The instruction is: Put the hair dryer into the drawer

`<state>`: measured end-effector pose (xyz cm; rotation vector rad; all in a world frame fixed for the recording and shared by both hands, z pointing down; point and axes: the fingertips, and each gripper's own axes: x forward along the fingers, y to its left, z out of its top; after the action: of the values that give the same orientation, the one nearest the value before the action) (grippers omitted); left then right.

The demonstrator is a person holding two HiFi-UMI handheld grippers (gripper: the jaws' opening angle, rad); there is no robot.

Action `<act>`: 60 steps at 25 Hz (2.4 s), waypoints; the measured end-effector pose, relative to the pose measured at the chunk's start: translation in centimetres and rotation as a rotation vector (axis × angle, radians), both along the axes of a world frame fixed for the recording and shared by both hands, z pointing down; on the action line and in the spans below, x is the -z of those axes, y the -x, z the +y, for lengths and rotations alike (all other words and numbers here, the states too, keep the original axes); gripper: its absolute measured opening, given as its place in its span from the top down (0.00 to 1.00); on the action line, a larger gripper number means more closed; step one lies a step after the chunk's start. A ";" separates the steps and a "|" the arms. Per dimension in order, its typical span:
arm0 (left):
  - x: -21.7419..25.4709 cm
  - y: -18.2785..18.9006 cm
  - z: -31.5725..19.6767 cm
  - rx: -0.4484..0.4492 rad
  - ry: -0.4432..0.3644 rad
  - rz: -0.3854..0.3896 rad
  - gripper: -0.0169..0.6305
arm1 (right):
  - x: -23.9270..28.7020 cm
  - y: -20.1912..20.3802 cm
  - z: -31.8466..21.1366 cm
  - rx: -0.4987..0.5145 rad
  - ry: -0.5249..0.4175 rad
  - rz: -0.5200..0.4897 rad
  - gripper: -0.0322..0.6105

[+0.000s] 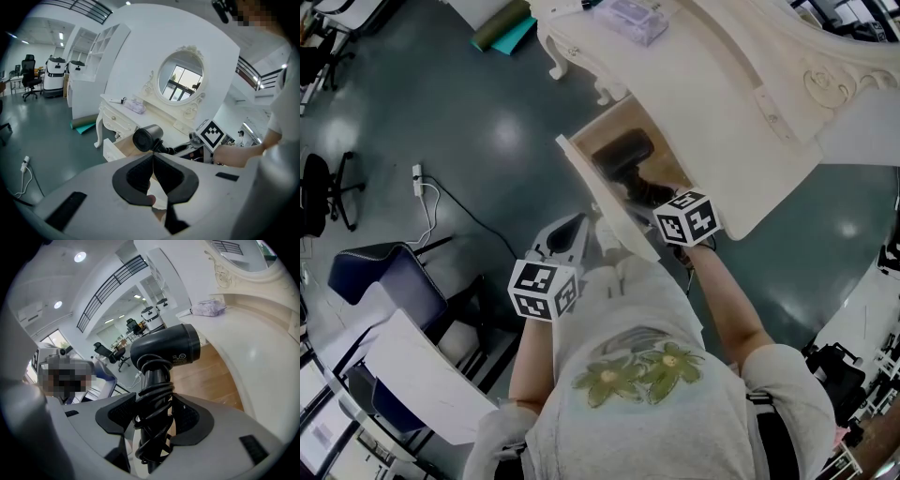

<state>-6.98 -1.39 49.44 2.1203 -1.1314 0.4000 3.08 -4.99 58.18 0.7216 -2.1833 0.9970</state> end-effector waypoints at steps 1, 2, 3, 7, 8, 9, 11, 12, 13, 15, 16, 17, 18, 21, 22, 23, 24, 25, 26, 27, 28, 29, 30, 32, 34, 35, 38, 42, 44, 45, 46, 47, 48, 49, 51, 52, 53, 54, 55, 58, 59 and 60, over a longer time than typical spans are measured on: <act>-0.1 0.0 0.0 0.000 0.002 -0.001 0.96 | -0.1 0.0 -0.1 0.000 0.001 0.000 0.59; -0.1 0.0 -0.1 0.000 0.003 -0.001 0.96 | -0.2 -0.1 -0.1 0.000 0.003 0.001 0.59; -0.2 0.0 -0.1 0.001 0.004 -0.001 0.96 | -0.4 -0.1 -0.2 0.000 0.004 0.002 0.59; -0.3 0.0 -0.2 0.004 0.010 0.001 0.96 | -0.8 -0.1 -0.5 -0.001 0.012 0.008 0.59; -0.4 0.0 -0.2 0.005 0.011 0.001 0.96 | -0.8 -0.1 -0.5 -0.001 0.014 0.008 0.59; -0.4 0.0 -0.3 0.005 0.013 0.002 0.96 | -0.9 -0.1 -0.6 0.000 0.017 0.008 0.59; -0.6 -0.1 -0.4 0.007 0.017 0.002 0.96 | -1.2 -0.2 -0.8 0.002 0.022 0.010 0.59; -0.7 -0.1 -0.4 0.008 0.018 0.002 0.96 | -1.4 -0.2 -0.8 0.003 0.024 0.011 0.59; -0.8 -0.1 -0.4 0.008 0.020 0.003 0.96 | -1.5 -0.1 -0.9 0.004 0.026 0.013 0.59; -0.9 0.0 -0.4 0.011 0.022 0.003 0.96 | -1.7 -0.1 -1.0 0.005 0.029 0.016 0.59; -0.9 0.1 -0.4 0.013 0.023 0.003 0.96 | -1.8 0.0 -1.1 0.005 0.030 0.017 0.59; -1.0 0.2 -0.4 0.015 0.023 0.003 0.96 | -1.9 0.0 -1.2 0.006 0.032 0.018 0.59; -1.0 0.2 -0.4 0.017 0.024 0.003 0.96 | -2.0 0.1 -1.2 0.007 0.033 0.020 0.59; -1.2 0.5 -0.4 0.021 0.029 0.003 0.96 | -2.4 0.1 -1.5 0.008 0.036 0.024 0.59; -1.3 0.6 -0.5 0.023 0.031 0.002 0.96 | -2.6 0.2 -1.6 0.009 0.037 0.026 0.59; -1.4 0.7 -0.5 0.024 0.034 0.001 0.96 | -2.7 0.2 -1.7 0.009 0.038 0.027 0.59; -1.5 0.8 -0.5 0.025 0.036 0.001 0.96 | -2.8 0.2 -1.8 0.010 0.039 0.029 0.59; -1.5 0.9 -0.5 0.026 0.038 0.000 0.96 | -2.9 0.3 -1.8 0.010 0.040 0.031 0.59; -1.5 1.0 -0.6 0.027 0.039 0.000 0.96 | -3.0 0.3 -1.9 0.010 0.042 0.033 0.59; -1.5 1.1 -0.6 0.027 0.041 0.000 0.96 | -3.1 0.4 -1.9 0.009 0.045 0.034 0.59; -1.6 1.1 -0.7 0.027 0.042 0.000 0.96 | -3.2 0.4 -2.0 0.009 0.048 0.035 0.59; -1.6 1.2 -0.8 0.027 0.043 0.001 0.96 | -3.3 0.4 -2.1 0.009 0.051 0.037 0.59; -1.7 1.2 -0.9 0.027 0.044 0.002 0.96 | -3.5 0.4 -2.1 0.010 0.053 0.039 0.59; -1.8 1.2 -1.0 0.028 0.045 0.003 0.96 | -3.8 0.5 -2.2 0.012 0.057 0.043 0.59; -1.9 1.3 -1.0 0.031 0.047 0.005 0.96 | -4.1 0.5 -2.3 0.015 0.061 0.047 0.59; -1.9 1.4 -1.0 0.033 0.049 0.006 0.96 | -4.2 0.6 -2.3 0.016 0.063 0.049 0.59; -2.1 1.5 -1.0 0.038 0.056 0.008 0.96 | -4.5 0.5 -2.5 0.018 0.068 0.054 0.59; -2.4 1.7 -1.1 0.040 0.064 0.008 0.96 | -5.1 0.5 -2.7 0.021 0.075 0.062 0.59; -2.4 1.7 -1.2 0.040 0.066 0.007 0.96 | -5.3 0.4 -2.8 0.020 0.081 0.065 0.59; -2.4 1.8 -1.2 0.040 0.068 0.005 0.96 | -5.5 0.4 -2.8 0.019 0.084 0.067 0.59; -2.5 1.8 -1.3 0.040 0.069 0.004 0.96 | -5.6 0.4 -2.9 0.019 0.086 0.070 0.59; -2.5 1.8 -1.3 0.040 0.070 0.004 0.96 | -5.8 0.3 -2.9 0.019 0.088 0.072 0.59; -2.6 1.8 -1.4 0.041 0.071 0.003 0.96 | -5.9 0.3 -3.0 0.019 0.090 0.074 0.59; -2.7 1.8 -1.4 0.041 0.072 0.003 0.96 | -6.1 0.3 -3.0 0.019 0.091 0.075 0.59; -2.8 1.8 -1.5 0.041 0.075 0.004 0.96 | -6.4 0.2 -3.2 0.019 0.094 0.078 0.59; -2.8 1.7 -1.5 0.042 0.076 0.005 0.96 | -6.5 0.2 -3.2 0.020 0.097 0.079 0.59; -2.9 1.7 -1.6 0.043 0.078 0.006 0.96 | -6.6 0.2 -3.2 0.020 0.099 0.080 0.59; -2.9 1.7 -1.7 0.044 0.079 0.007 0.96 | -6.7 0.2 -3.3 0.021 0.101 0.081 0.59; -2.9 1.7 -1.7 0.045 0.081 0.007 0.96 | -6.8 0.2 -3.3 0.022 0.103 0.083 0.59; -3.0 1.9 -1.9 0.047 0.085 0.008 0.96 | -7.3 0.3 -3.5 0.025 0.108 0.090 0.59; -3.1 2.0 -1.9 0.048 0.086 0.008 0.96 | -7.4 0.3 -3.5 0.026 0.111 0.091 0.59; -3.1 2.0 -2.0 0.050 0.088 0.009 0.96 | -7.5 0.4 -3.5 0.027 0.113 0.092 0.59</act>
<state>-9.01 -3.34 52.55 2.0123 -1.1389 0.4093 2.72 -8.48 65.73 0.6701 -2.0348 1.0434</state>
